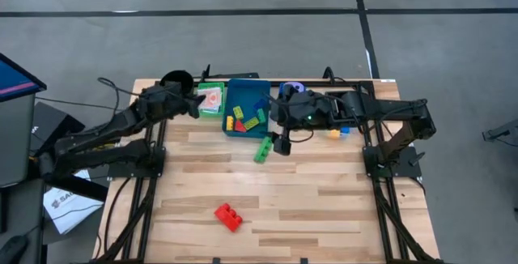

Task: Pick & Place Toys
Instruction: Put the orange game card into the green bin

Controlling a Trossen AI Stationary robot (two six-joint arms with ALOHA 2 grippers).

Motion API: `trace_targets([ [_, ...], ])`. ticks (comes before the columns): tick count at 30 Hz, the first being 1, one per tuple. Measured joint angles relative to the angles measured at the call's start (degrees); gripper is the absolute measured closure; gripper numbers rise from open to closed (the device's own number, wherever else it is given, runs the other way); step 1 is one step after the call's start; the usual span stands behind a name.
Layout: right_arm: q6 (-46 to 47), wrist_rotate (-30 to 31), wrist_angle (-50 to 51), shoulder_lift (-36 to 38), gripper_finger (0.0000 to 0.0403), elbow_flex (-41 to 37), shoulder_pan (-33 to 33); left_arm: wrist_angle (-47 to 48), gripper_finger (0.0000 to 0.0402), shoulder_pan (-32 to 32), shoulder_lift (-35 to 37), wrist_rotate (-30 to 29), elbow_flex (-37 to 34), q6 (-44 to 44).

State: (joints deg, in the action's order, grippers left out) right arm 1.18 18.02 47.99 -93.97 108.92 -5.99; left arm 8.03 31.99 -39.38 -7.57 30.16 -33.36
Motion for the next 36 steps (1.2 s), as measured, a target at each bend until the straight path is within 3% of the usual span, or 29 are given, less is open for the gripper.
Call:
trace_targets([
  [8,0.9,0.0,0.0,0.0,0.0074,0.0,0.3,15.7,0.0341,-0.3,-5.7,-10.1,11.3,19.8],
  [12,2.1,0.1,0.0,0.0,0.0074,0.0,0.5,20.9,0.0341,-0.3,-11.1,-12.0,13.7,27.8],
  [18,3.2,0.0,0.0,0.0,0.0074,0.0,0.3,21.8,0.0341,-0.2,-19.6,-12.2,13.9,35.2],
  [24,3.6,0.1,0.0,0.0,0.0074,0.0,0.4,20.3,0.0336,-0.1,-23.6,-12.4,13.9,38.5],
  [36,3.6,0.1,0.0,0.0,0.0074,0.0,0.5,13.4,0.0201,0.2,-23.9,-12.0,13.9,46.4],
])
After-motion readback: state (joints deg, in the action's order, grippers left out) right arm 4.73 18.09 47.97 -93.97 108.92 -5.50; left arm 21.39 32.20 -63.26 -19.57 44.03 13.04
